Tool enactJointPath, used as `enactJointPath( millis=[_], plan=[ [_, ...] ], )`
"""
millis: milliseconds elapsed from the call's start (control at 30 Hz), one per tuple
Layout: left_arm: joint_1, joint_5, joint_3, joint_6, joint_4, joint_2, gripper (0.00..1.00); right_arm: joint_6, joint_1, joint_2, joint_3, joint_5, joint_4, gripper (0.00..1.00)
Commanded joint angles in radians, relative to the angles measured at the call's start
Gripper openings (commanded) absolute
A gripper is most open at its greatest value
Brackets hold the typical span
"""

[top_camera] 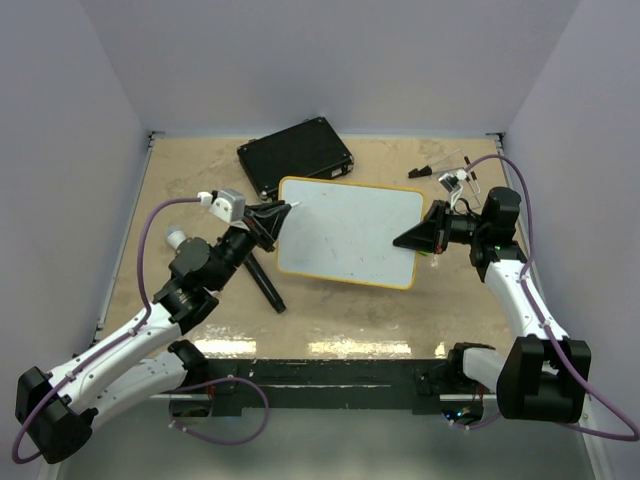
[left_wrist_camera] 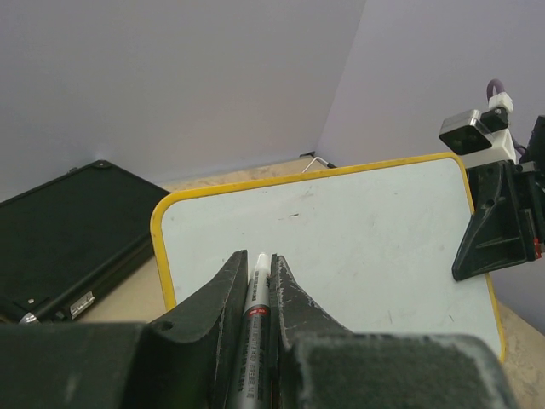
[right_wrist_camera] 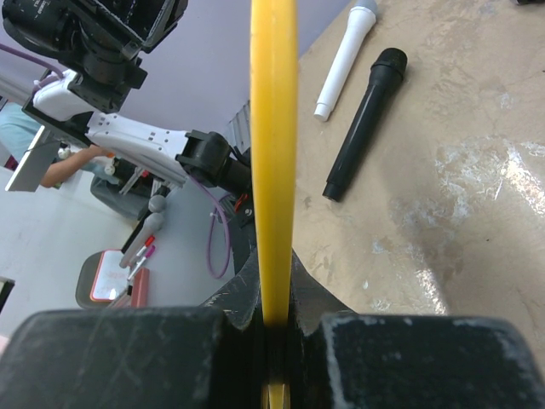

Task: Write a sentence on the whiteboard

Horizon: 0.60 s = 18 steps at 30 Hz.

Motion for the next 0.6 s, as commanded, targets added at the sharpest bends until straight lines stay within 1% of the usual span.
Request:
enactJointPath(
  millis=[0, 400, 567],
  plan=[
    [0.004, 0.007, 0.045, 0.046, -0.001, 0.001, 0.0, -0.007, 0.005, -0.018, 0.044, -0.043, 0.03, 0.0],
    [0.003, 0.016, 0.054, 0.066, -0.021, -0.007, 0.0, -0.007, 0.005, -0.015, 0.045, -0.038, 0.03, 0.0],
    [0.004, -0.006, 0.071, 0.091, -0.045, -0.021, 0.0, -0.007, 0.005, -0.012, 0.05, -0.035, 0.028, 0.0]
  ],
)
